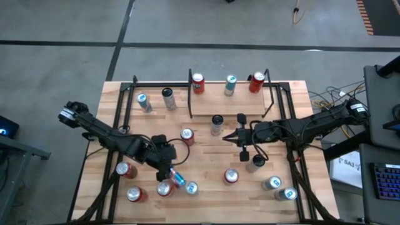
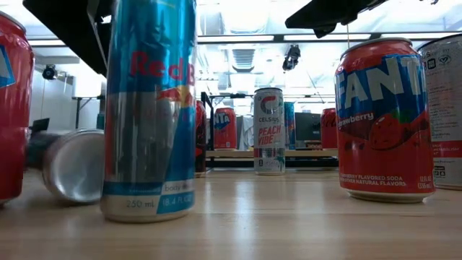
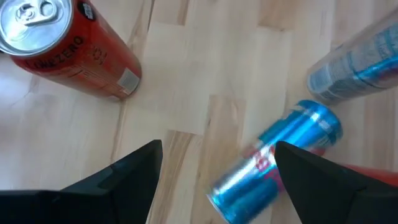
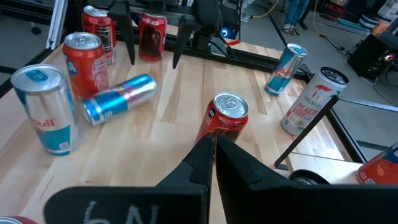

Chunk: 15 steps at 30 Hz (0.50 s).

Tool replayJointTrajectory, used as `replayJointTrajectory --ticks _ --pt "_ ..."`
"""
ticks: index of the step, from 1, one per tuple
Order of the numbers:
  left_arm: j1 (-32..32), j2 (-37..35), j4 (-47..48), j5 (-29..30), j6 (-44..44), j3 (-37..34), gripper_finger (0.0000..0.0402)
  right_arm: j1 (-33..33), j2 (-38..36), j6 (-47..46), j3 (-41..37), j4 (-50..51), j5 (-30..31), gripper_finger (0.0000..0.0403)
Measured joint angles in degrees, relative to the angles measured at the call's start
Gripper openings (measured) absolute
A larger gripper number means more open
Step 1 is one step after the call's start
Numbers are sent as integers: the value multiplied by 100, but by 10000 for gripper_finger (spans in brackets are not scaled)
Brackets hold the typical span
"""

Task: Place canned beverage on shelf
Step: Put the blue soda can on the shelf

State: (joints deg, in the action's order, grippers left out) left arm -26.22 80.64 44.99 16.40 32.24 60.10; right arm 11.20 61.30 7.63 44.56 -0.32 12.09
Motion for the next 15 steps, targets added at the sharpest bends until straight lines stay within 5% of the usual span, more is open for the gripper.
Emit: replayJointTrajectory --ticks 15 --pt "0 -31 22 -264 -255 10 295 -26 0 -8 0 0 3 9"
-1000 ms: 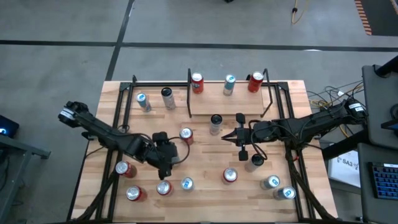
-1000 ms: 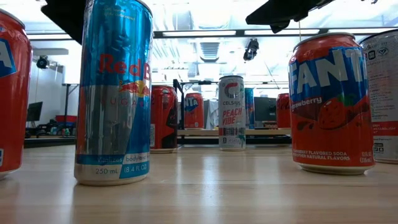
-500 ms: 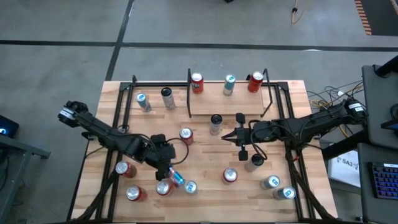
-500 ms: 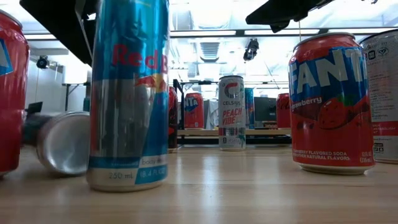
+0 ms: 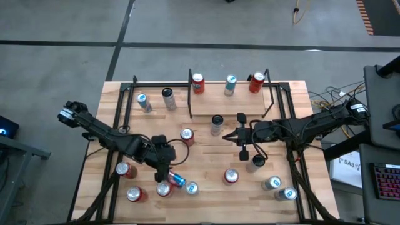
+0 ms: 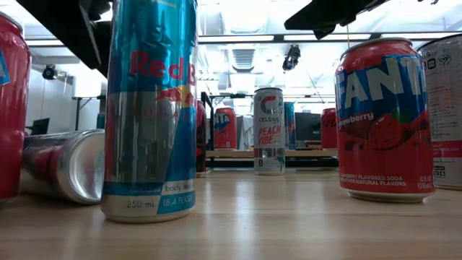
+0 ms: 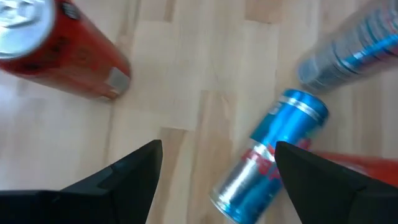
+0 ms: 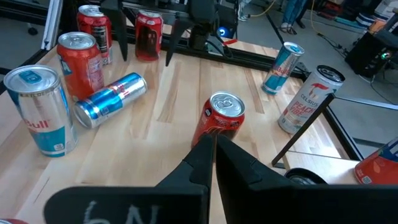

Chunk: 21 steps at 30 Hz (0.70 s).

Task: Place canned beverage on shelf
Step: Put the blue soda can on the shelf

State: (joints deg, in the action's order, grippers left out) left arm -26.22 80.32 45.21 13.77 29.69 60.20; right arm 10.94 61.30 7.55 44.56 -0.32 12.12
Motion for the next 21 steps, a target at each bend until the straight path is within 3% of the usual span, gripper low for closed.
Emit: replayJointTrajectory --ticks 6,21 --pt "-1 154 4 -559 -279 0 295 0 0 -2 0 0 -2 9" --pt "0 349 357 -708 -767 -88 294 0 0 -99 0 0 -4 9"
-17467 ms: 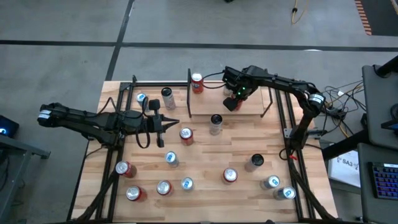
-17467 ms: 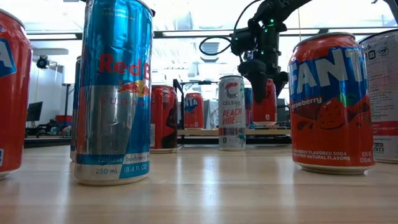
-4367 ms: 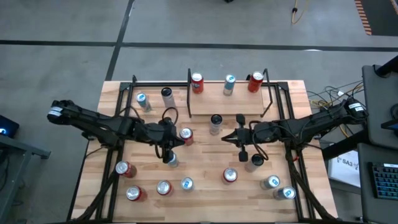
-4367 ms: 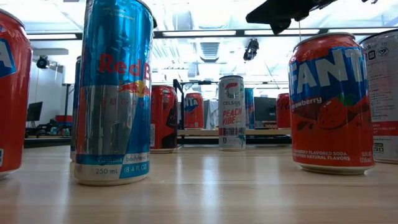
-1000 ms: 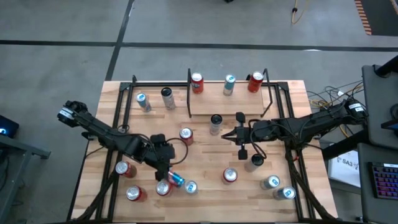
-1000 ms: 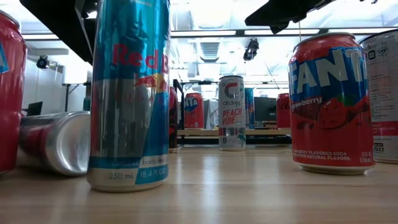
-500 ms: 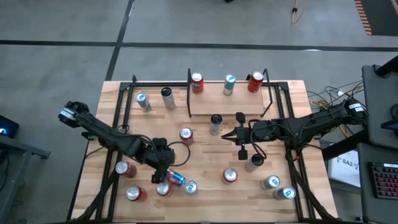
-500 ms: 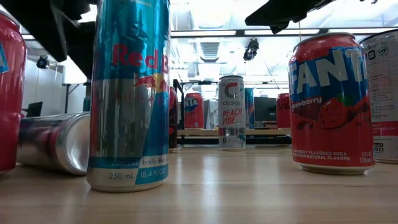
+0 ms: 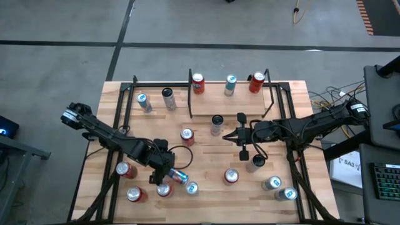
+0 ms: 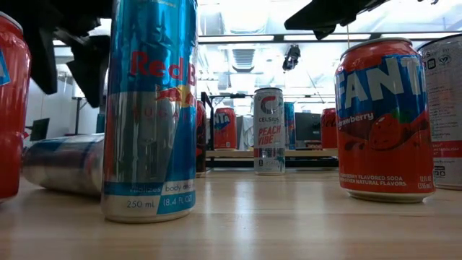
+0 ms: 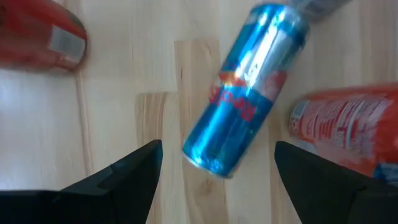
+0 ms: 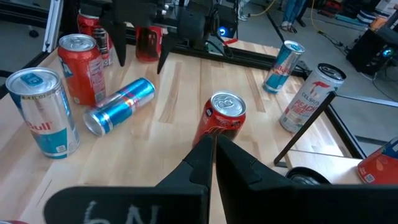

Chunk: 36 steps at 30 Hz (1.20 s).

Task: Place canned beverage on shelf
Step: Put the blue soda can on the shelf

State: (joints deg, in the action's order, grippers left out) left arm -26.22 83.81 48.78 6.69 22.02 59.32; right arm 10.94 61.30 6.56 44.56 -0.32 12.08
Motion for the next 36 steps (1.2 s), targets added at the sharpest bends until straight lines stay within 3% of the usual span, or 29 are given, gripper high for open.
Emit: replayJointTrajectory --ticks 24,36 --pt "92 2 -445 224 -543 -404 276 -9 0 -357 -4 7 0 9" --pt "415 85 -954 173 -1256 -700 276 -21 0 -357 -7 7 2 9"
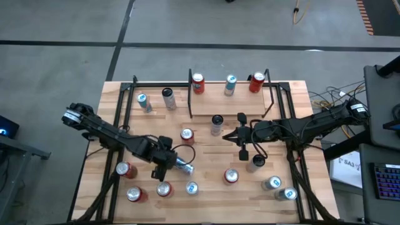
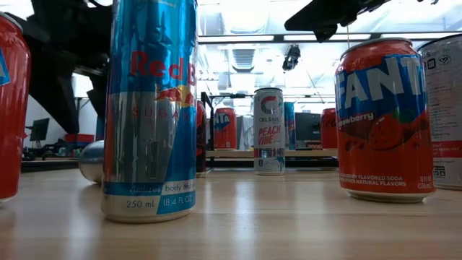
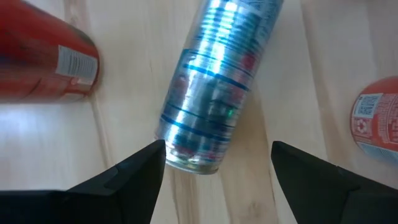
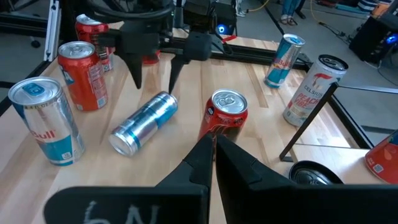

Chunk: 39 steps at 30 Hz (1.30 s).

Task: Place canned beverage on shelf
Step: Put the blue soda can on the shelf

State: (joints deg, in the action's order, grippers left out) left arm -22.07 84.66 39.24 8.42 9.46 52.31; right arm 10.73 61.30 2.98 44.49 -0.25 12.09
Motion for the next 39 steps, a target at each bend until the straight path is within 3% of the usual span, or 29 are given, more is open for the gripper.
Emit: replayJointTrajectory --ticks 17,39 --pt "491 2 -1381 -11 -791 -697 276 -103 2 -34 -2 11 7 9" --pt "759 2 -3168 -388 -531 -1811 276 -103 2 -3 -2 -3 157 9"
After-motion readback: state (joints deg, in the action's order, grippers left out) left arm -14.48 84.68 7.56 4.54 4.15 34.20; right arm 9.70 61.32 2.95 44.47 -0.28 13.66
